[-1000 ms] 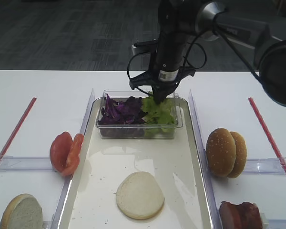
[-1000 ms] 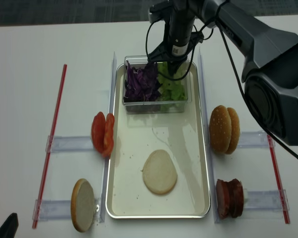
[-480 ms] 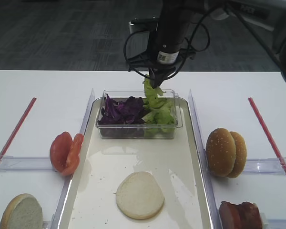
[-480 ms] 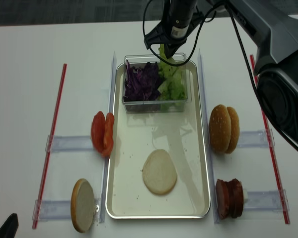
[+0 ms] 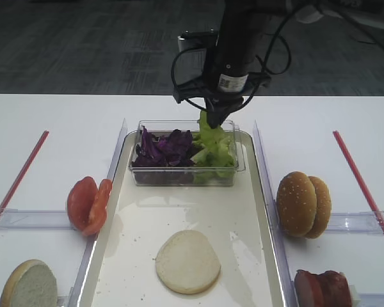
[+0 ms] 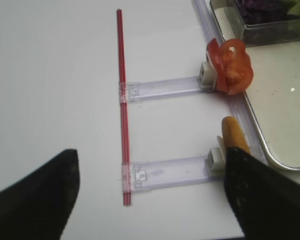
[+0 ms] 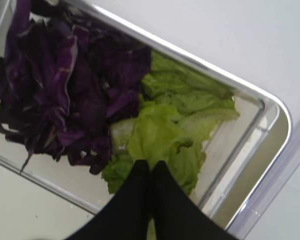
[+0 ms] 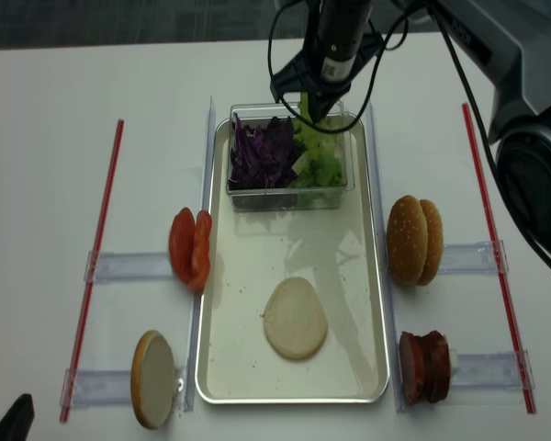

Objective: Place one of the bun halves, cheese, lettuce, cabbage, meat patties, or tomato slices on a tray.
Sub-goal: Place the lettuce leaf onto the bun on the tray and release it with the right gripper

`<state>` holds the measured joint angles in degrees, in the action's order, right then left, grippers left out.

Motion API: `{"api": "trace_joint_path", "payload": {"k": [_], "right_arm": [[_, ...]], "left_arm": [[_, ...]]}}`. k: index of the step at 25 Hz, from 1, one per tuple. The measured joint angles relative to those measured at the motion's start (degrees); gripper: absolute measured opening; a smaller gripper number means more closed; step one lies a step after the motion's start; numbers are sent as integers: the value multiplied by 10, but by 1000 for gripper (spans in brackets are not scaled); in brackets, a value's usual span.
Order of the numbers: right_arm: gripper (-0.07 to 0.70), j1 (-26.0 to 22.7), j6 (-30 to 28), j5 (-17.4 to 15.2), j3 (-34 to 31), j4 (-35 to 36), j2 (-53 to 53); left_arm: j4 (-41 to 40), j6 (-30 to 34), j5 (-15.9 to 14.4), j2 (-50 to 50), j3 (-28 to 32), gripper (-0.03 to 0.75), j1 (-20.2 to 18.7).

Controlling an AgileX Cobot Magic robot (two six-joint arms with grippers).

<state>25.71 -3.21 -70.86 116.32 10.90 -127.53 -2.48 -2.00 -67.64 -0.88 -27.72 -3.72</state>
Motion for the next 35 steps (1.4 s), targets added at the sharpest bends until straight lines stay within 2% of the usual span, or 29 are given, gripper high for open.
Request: {"api": "trace_joint_path", "payload": {"k": [4,16,26,35], "right_arm": [[47,5,-9,0,-58,-7,45],[47,83,-11,6,-207,-19,123],[47,126,-11,84,-334,15,190],[47,165,-10,131,-404,40,207]], "left_arm": [[0,0,0,0,0,545,0],[0,0,0,0,0,545,0],[0,0,0,0,0,545,0],[0,0,0,0,0,545,0]]}}
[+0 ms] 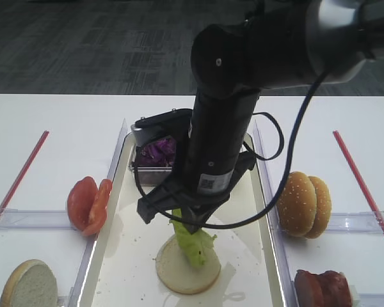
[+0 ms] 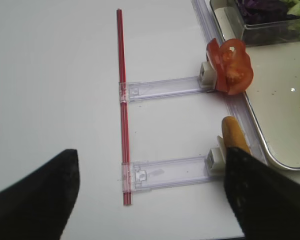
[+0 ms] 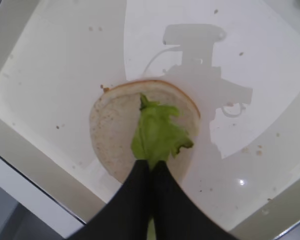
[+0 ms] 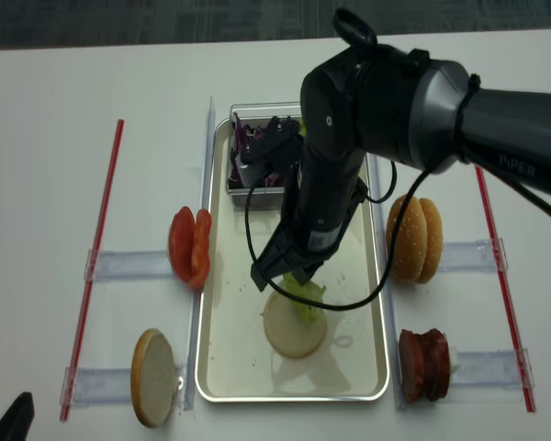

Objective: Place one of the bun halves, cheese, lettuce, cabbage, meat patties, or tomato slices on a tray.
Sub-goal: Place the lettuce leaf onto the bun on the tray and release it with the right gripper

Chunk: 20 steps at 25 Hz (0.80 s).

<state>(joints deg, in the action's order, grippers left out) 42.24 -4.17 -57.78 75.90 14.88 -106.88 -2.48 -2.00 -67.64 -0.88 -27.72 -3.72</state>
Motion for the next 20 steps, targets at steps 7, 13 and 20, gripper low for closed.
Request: {"api": "trace_joint_path", "payload": {"k": [7,13,20], "right_arm": [[47,29,0,18,-7,14,1],[47,29,-9,27,-8,33,1],[47,29,-21,37,-28,48,-5]], "left_arm": [[0,0,0,0,0,545,0],[0,0,0,0,0,545,0],[0,0,0,0,0,545,0]]}}
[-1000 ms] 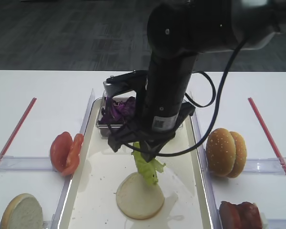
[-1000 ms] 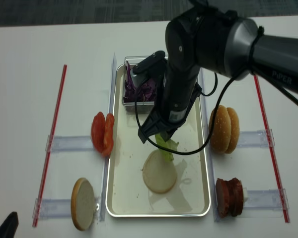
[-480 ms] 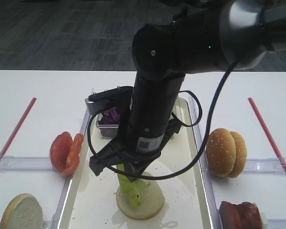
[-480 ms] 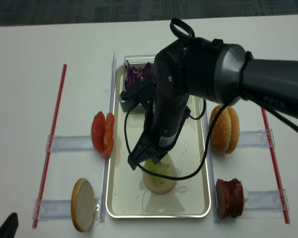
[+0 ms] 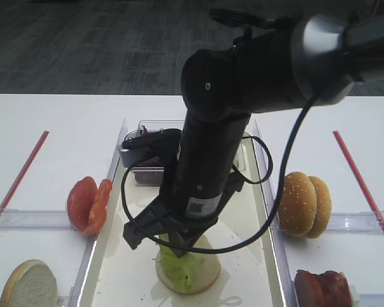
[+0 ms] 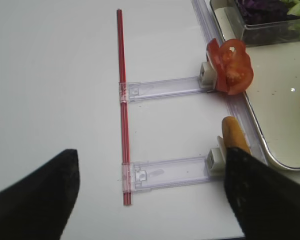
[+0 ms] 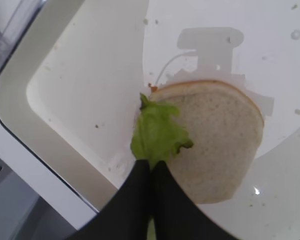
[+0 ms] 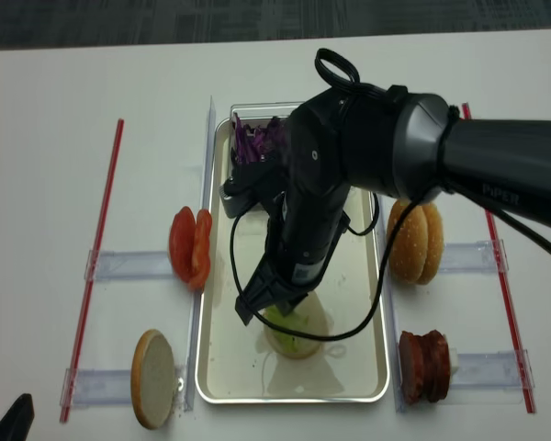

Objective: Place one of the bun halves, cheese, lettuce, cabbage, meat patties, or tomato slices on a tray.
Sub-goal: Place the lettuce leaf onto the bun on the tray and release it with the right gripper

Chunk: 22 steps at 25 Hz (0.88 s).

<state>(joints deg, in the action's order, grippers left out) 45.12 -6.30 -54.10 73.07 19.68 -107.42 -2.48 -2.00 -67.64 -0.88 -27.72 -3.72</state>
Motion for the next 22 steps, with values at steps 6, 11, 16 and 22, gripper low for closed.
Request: {"api": "trace_joint_path", "payload": {"k": [6,11,16,22], "right_arm": [[47,0,-3,16,-16,0,0],[47,0,0,23,-16,-3,-10],[47,0,-4,23,-16,-15,-25],[47,0,7,25,-16,-46,-26]], "left_arm": [[0,0,0,0,0,545,0],[0,0,0,0,0,545,0],[0,0,0,0,0,545,0],[0,0,0,0,0,545,0]]}}
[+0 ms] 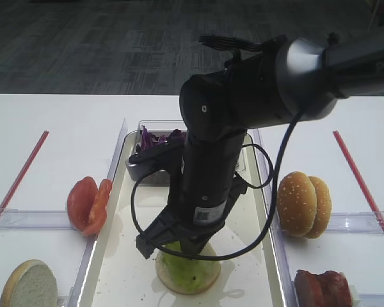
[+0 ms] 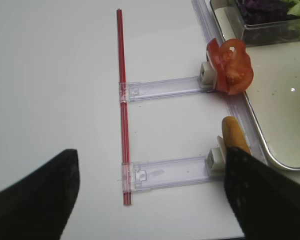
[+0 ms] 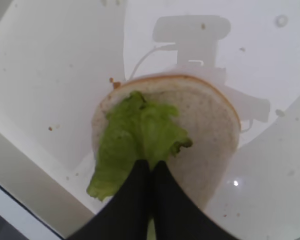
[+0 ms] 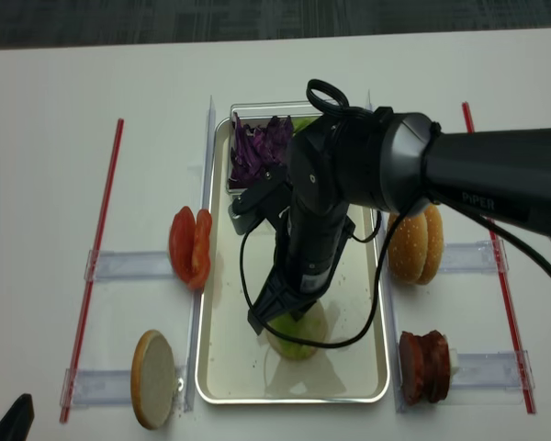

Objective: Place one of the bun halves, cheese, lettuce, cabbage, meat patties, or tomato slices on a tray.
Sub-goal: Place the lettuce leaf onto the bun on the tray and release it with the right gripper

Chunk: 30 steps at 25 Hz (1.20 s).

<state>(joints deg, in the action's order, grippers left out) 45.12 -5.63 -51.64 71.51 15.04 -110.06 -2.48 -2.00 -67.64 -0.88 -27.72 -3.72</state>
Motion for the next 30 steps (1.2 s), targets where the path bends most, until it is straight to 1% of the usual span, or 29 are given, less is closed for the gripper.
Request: {"api": "trace_joint_path", "payload": {"k": [5,7,9,10,14,15,17,20,26,30], "right_arm": [[53,0,2,0,0,-10,0],[85,0,2,1,0,-10,0],[157,0,2,4,0,-11,0],[209,0,2,4,0,-11,-1],[463,0,2,10,0,-11,-1],[512,0,2,13,0,-11,-1],[561,0,2,17,0,-11,-1],[583,0,2,18,0,-11,-1],[587,0,11,18,0,-11,-1],[587,0,23,2,1,-10,-1]], "left_arm": [[0,0,0,0,0,545,0],[0,0,0,0,0,545,0],[0,0,0,0,0,545,0],[0,0,0,0,0,545,0],[0,0,0,0,0,545,0],[0,0,0,0,0,545,0],[0,0,0,0,0,545,0],[0,0,0,0,0,545,0],[0,0,0,0,0,545,0],[0,0,0,0,0,545,0]]}}
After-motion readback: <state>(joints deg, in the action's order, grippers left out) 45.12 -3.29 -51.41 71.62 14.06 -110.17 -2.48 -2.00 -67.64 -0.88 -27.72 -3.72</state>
